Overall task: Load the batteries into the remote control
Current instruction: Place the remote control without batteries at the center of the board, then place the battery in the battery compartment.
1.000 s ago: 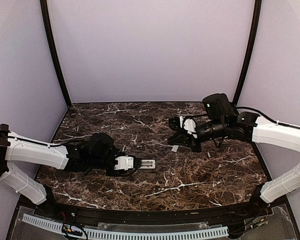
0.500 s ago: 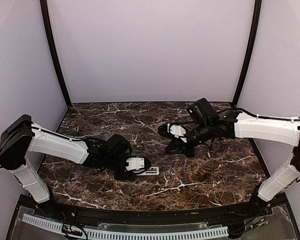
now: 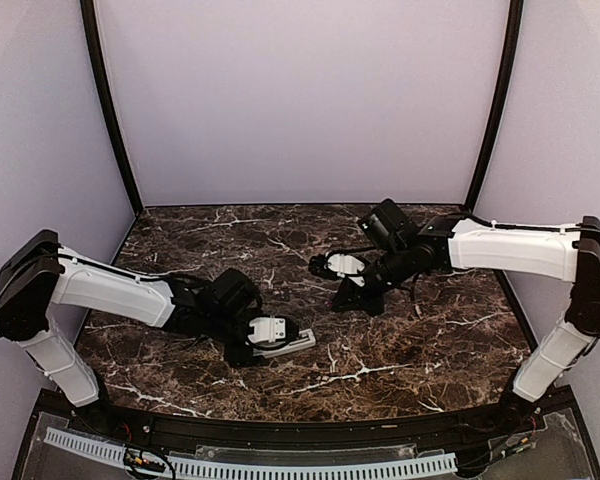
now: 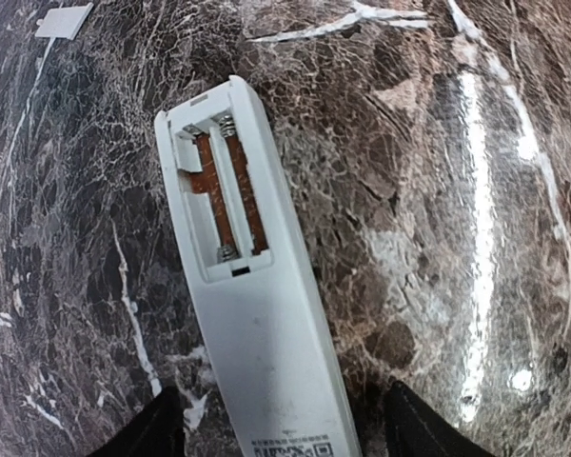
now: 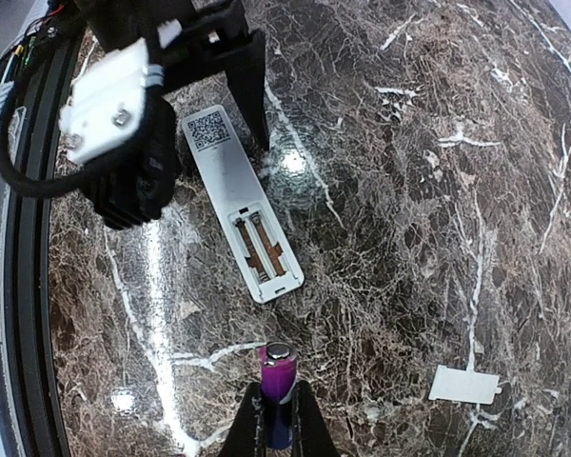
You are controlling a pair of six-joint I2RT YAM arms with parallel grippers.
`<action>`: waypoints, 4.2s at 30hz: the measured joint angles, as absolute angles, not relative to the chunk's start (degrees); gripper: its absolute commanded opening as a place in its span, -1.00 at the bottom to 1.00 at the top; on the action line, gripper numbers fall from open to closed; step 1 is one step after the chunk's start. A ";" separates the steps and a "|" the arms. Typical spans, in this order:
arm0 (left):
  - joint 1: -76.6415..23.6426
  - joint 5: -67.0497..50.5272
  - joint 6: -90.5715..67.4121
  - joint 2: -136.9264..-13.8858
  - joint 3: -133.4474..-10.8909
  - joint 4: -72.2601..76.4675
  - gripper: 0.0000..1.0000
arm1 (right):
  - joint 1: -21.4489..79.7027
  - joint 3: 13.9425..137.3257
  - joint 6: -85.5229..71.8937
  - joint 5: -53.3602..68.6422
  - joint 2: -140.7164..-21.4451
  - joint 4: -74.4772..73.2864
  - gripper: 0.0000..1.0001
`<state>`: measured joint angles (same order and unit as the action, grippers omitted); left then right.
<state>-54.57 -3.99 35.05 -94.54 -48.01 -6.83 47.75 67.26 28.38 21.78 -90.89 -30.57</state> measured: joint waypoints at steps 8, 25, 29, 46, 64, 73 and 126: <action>-53.87 -3.92 29.65 -80.05 -42.52 -2.96 0.42 | 47.92 73.76 30.24 17.50 -99.24 -32.91 -1.00; -51.27 25.36 -23.46 -54.06 -25.93 2.13 -0.03 | 61.76 89.12 43.99 -2.83 -116.44 -40.34 -1.00; -51.27 29.54 -27.11 -54.35 -24.64 0.64 -0.03 | 63.44 90.89 44.12 -7.57 -119.22 -43.38 -1.00; -51.27 33.12 -27.35 -56.64 -23.88 2.28 0.00 | 65.98 96.27 43.94 -15.70 -122.96 -50.70 -1.00; -51.27 33.52 -26.06 -56.58 -22.98 4.54 0.03 | 66.02 100.14 44.12 -16.62 -125.91 -51.59 -0.84; -51.27 33.52 -25.65 -56.58 -22.28 5.08 0.04 | 66.04 100.62 43.94 -16.62 -126.19 -51.79 -0.73; -51.42 30.70 -22.65 -58.94 -22.02 7.66 0.02 | 63.66 101.95 32.49 -5.04 -119.20 -47.18 -0.66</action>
